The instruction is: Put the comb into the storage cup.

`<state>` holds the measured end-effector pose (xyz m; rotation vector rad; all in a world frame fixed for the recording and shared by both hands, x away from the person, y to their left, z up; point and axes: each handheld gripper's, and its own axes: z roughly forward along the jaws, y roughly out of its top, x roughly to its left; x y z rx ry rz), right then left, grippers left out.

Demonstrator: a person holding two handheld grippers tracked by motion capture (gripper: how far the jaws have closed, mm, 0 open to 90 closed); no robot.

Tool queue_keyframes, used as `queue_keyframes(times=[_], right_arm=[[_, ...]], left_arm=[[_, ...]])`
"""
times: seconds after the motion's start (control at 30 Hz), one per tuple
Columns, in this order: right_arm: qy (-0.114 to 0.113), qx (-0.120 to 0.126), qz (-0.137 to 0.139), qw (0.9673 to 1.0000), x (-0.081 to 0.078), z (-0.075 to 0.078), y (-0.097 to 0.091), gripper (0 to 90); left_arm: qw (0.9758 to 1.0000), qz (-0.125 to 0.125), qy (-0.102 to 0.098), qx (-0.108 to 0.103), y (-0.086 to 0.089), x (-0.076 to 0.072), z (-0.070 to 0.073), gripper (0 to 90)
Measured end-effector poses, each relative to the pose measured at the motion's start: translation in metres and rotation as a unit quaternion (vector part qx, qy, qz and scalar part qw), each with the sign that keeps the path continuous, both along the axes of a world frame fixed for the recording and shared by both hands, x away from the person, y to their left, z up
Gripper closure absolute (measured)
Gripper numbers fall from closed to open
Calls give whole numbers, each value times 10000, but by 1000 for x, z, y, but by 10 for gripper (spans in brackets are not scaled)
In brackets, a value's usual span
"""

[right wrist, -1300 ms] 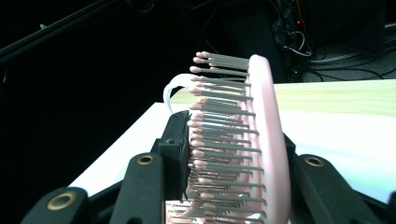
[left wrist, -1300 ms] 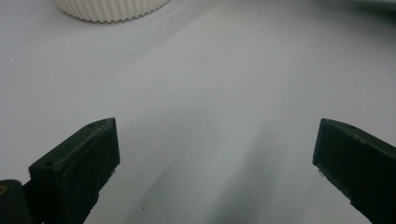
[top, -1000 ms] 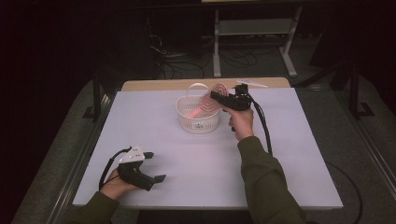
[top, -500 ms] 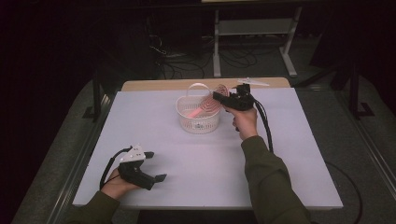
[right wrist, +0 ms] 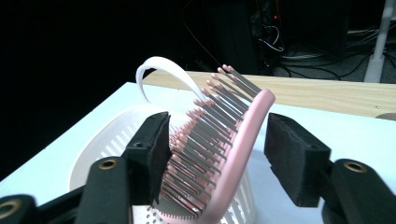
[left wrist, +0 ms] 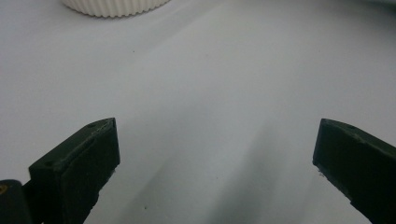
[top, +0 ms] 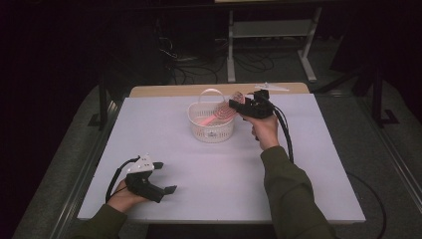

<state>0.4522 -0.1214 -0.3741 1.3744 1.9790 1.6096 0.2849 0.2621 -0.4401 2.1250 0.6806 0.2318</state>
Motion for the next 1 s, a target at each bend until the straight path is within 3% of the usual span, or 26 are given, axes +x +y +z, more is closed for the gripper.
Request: queue_keyframes(times=[0.5, 1.0], right_arm=[[-94, -628, 171, 9978, -16, 7, -13, 216], [-188, -797, 423, 9957, -35, 6, -28, 84]], left_arm=[[10000, -2, 8, 11, 1, 0, -1, 3], [10000, -12, 19, 12, 1, 0, -1, 3]])
